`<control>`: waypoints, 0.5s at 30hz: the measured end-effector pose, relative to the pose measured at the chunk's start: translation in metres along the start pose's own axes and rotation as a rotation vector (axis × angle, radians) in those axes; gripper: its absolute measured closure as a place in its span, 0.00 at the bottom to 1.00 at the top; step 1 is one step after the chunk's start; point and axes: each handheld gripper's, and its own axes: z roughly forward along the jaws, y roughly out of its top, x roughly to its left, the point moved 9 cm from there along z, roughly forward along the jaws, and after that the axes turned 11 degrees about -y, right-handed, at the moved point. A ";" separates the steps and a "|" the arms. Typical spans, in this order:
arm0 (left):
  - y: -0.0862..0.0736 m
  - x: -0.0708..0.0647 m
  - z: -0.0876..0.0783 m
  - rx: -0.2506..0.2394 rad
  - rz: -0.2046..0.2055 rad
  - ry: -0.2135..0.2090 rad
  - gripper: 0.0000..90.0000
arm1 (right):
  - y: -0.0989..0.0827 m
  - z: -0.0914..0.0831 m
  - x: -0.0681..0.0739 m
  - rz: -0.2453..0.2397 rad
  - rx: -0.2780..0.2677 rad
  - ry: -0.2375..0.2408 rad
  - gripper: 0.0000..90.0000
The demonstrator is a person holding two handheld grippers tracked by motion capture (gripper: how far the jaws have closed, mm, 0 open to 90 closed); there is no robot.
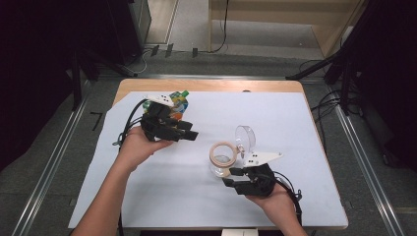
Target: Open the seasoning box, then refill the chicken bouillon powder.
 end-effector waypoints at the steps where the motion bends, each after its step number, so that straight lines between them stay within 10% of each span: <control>1: -0.001 0.002 -0.003 -0.004 -0.001 0.004 0.55 | 0.001 0.001 0.002 -0.002 0.002 0.004 0.62; 15: -0.008 0.017 -0.039 -0.034 -0.033 0.087 0.54 | -0.001 0.010 0.015 -0.043 0.019 0.023 0.60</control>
